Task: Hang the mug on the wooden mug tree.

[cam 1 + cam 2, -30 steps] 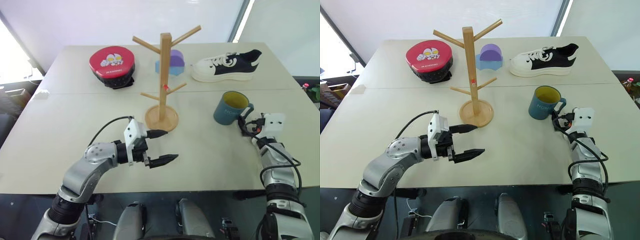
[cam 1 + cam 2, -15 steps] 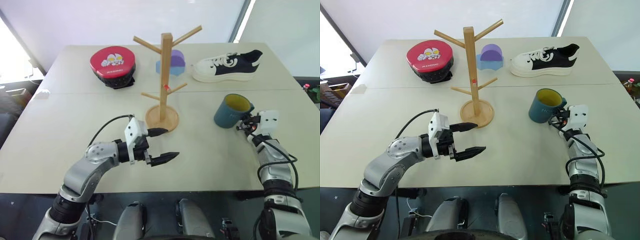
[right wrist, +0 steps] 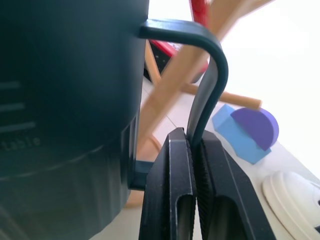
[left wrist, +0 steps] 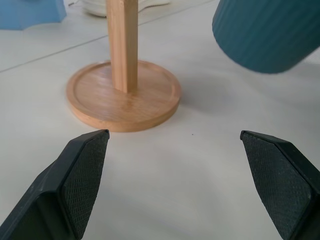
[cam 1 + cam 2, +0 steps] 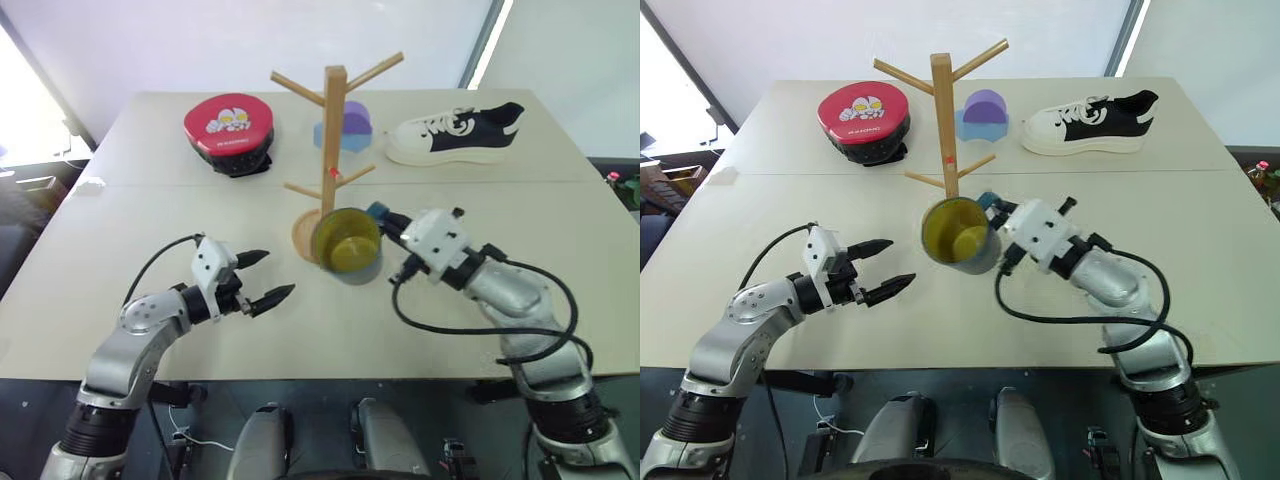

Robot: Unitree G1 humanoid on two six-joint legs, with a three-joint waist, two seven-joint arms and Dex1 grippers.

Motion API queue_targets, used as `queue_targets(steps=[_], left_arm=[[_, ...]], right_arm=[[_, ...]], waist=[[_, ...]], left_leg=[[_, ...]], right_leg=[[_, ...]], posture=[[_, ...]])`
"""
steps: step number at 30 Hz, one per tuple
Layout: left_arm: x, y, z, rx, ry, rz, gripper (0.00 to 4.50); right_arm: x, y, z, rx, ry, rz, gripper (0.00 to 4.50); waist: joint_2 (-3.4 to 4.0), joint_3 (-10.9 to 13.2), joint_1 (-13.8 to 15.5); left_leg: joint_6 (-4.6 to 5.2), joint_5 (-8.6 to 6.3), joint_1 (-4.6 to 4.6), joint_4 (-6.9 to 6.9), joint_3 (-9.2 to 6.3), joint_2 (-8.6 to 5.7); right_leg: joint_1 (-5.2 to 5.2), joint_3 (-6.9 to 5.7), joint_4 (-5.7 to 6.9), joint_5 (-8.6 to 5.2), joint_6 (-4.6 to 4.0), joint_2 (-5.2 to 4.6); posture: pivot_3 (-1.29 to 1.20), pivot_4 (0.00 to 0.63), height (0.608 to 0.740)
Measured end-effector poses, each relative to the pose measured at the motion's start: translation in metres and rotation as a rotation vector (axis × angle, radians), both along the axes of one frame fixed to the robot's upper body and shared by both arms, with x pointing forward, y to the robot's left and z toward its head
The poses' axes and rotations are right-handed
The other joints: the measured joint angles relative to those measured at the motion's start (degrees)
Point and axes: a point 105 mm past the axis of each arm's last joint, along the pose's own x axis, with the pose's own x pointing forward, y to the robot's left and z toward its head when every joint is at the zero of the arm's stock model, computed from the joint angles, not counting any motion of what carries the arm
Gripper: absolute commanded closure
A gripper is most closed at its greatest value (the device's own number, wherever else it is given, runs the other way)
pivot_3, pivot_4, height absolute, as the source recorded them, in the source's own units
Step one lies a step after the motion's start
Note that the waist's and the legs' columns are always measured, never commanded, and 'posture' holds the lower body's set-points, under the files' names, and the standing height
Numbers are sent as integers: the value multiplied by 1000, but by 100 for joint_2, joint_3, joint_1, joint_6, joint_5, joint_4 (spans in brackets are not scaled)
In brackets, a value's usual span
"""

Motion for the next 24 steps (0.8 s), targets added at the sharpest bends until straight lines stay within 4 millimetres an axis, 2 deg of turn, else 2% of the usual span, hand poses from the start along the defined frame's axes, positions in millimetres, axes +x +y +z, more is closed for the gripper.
queue_targets(steps=[3, 10, 15, 24], left_arm=[[4, 6, 8, -7, -32, 22, 0], [7, 16, 17, -16, -72, 59, 0], [12, 33, 25, -24, -90, 104, 0], [3, 44, 41, -12, -70, 44, 0]], right_arm=[[-5, 16, 4, 14, 12, 8, 4470], [0, 26, 27, -6, -56, -30, 4470], [6, 29, 35, -28, -66, -67, 4470], [13, 38, 52, -10, -92, -79, 4470]], waist=[[0, 0, -11], [0, 0, -16], [0, 0, -20], [-6, 4, -34]], left_leg=[[0, 0, -1, 0, 2, -3], [-1, 0, -4, -4, 1, -5], [-1, -1, -5, -4, 1, -5], [-1, -1, -8, -7, 1, -5]], right_leg=[[-3, -2, 1, 1, 1, -9], [-7, -8, 1, 1, 2, -12], [-8, -10, 1, 1, 3, -12], [-11, -11, 1, 1, 2, -15]], posture=[[0, 150, 735], [0, 150, 735], [0, 150, 735], [0, 150, 735]])
